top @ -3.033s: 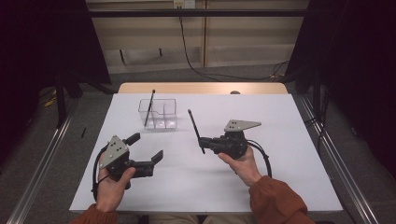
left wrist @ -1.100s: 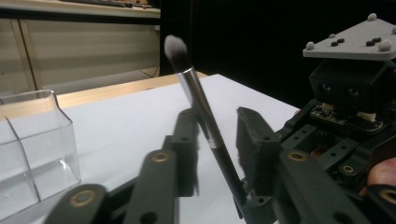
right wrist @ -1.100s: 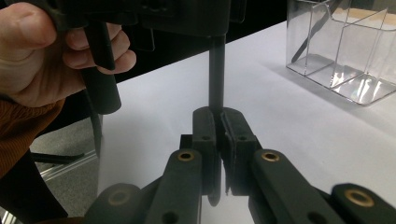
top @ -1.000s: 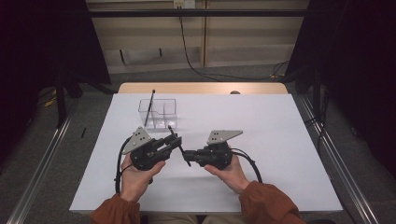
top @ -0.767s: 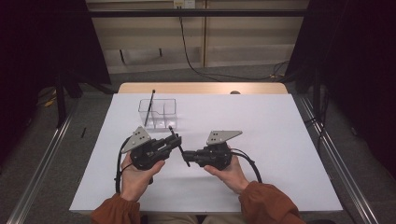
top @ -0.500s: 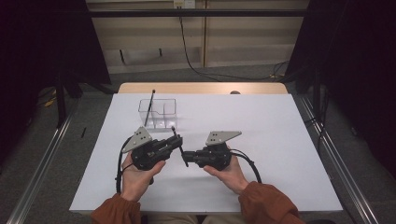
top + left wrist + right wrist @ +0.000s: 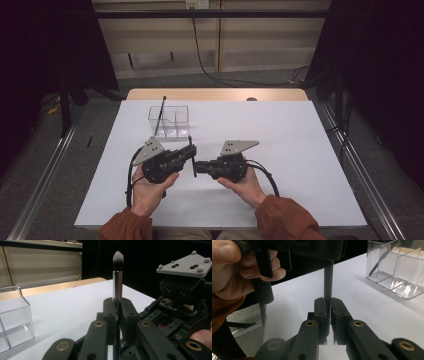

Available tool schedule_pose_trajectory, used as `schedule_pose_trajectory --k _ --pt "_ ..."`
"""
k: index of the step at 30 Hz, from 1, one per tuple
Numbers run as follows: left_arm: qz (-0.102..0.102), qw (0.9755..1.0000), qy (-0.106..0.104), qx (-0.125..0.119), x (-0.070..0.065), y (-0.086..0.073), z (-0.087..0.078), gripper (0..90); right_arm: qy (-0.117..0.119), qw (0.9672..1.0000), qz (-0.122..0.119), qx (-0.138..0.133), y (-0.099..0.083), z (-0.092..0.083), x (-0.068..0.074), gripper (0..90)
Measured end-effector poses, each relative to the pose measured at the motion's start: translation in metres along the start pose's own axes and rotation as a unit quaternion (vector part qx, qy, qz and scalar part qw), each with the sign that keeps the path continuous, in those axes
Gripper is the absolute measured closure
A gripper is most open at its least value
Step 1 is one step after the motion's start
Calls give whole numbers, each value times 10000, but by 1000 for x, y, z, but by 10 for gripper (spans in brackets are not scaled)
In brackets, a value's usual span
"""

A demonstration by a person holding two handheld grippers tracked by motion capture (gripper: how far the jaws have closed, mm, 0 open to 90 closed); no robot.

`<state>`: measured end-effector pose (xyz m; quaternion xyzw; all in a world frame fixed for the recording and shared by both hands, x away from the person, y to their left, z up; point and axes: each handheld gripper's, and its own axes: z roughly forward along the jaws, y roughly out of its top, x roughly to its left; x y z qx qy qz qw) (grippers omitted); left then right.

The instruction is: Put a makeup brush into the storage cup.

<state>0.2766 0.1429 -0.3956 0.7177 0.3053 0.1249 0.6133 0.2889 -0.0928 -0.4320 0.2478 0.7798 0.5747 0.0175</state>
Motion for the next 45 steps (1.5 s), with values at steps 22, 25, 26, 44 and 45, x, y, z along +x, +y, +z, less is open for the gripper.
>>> schedule_pose_trajectory --k 22,25,26,44,45 --pt "62 9999 83 25 7 2 -8 840 -125 9998 32 -173 3 -3 -1 397" --pt "90 9999 90 24 7 2 -8 840 -166 9996 14 -210 3 -3 0 330" --pt "97 9999 82 28 7 2 -8 841 -171 9996 6 -221 3 -3 -1 307" --pt "66 9998 171 -37 14 4 -15 840 -734 9970 -223 -120 3 -11 -3 82" --pt "62 9998 183 -31 14 3 -16 840 -716 9971 -218 -128 3 -12 -3 81"
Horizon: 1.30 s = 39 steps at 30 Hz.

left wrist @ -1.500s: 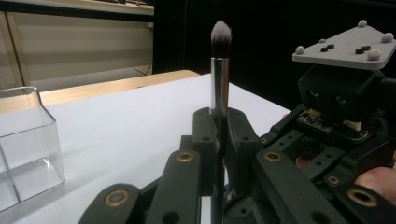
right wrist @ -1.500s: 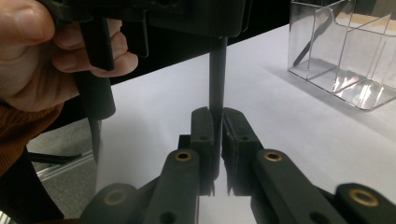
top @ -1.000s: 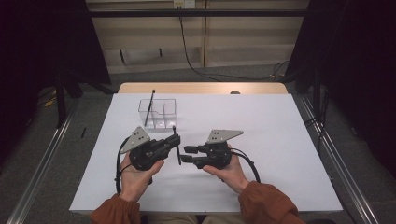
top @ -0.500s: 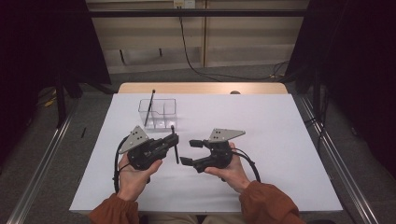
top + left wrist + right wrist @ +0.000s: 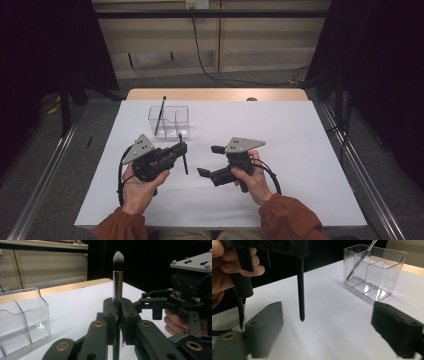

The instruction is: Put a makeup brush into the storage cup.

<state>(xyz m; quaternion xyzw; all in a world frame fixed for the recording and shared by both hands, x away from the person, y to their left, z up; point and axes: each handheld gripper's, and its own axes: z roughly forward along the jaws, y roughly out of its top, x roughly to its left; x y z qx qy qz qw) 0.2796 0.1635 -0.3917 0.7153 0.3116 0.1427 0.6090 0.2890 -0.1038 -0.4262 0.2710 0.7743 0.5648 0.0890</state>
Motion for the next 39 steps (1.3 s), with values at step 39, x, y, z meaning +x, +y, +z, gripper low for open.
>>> schedule_pose_trajectory --k 39 --pt "-92 9996 251 -38 14 -2 -16 840 -1518 9863 267 -596 -36 -100 -32 11"
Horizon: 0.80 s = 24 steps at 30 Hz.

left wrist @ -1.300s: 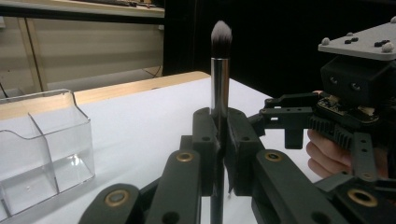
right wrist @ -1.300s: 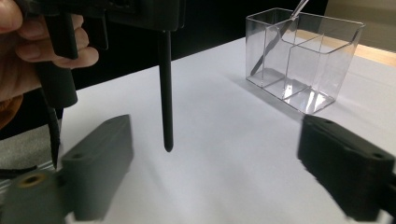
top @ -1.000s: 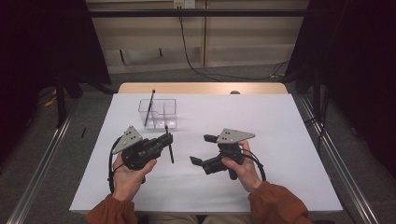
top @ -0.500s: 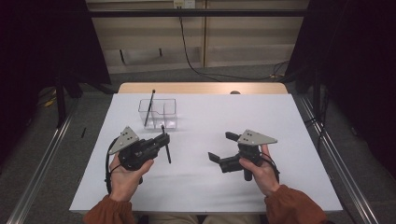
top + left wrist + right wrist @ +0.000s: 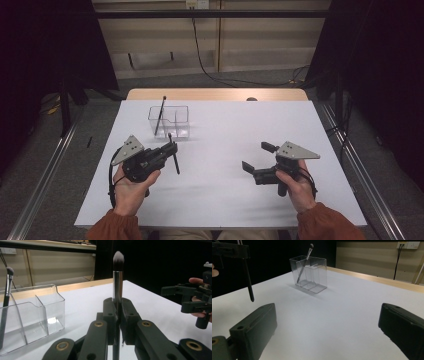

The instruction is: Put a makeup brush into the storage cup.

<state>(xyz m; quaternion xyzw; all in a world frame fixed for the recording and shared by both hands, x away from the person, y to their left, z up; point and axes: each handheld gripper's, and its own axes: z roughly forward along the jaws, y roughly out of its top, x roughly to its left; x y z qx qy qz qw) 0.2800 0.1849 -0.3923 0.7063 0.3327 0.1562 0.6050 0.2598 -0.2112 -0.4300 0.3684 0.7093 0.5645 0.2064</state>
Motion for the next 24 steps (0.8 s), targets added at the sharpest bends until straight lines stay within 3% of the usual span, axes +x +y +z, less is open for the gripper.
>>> schedule_pose_trajectory --k 10,14,24 --pt "-31 10000 62 -48 6 2 -5 840 -446 9990 54 -62 -7 -20 -16 1" --pt "-6 9999 100 -27 9 3 -8 840 -538 9985 -45 -47 -10 -28 -20 2" --pt "-84 9996 234 -118 21 7 -15 840 -697 9975 -1 -119 -17 -48 -28 0"
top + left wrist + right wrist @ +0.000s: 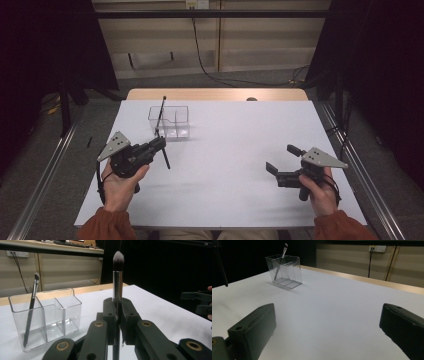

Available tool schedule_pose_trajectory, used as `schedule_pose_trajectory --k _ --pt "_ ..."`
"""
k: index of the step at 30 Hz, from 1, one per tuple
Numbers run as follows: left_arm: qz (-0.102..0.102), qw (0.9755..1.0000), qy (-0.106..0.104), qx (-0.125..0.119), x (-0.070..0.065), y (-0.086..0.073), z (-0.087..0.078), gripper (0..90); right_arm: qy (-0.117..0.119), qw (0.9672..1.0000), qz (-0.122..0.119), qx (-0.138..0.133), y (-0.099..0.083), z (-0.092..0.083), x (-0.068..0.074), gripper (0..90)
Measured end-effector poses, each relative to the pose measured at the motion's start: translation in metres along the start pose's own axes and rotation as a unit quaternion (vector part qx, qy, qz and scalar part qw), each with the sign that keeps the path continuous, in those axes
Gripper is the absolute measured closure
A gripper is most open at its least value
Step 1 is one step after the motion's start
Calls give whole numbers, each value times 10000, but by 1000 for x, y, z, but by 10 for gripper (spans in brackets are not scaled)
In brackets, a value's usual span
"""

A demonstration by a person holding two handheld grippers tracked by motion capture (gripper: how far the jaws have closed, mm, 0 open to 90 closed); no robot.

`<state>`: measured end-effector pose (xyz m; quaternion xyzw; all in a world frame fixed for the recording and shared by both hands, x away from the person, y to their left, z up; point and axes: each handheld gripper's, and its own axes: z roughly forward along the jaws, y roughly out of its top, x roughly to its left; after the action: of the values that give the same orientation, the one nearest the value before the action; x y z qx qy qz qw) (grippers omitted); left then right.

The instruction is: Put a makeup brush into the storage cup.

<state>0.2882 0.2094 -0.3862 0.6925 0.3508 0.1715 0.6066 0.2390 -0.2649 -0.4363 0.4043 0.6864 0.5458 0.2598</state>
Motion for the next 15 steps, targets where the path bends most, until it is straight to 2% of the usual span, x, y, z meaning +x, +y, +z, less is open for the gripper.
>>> schedule_pose_trajectory --k 5,15 --pt "37 10000 59 19 4 2 0 840 -83 9999 -69 32 -4 -6 -4 0" --pt "108 9999 126 9 14 10 5 840 -296 9994 -34 -157 -11 -9 -10 1"
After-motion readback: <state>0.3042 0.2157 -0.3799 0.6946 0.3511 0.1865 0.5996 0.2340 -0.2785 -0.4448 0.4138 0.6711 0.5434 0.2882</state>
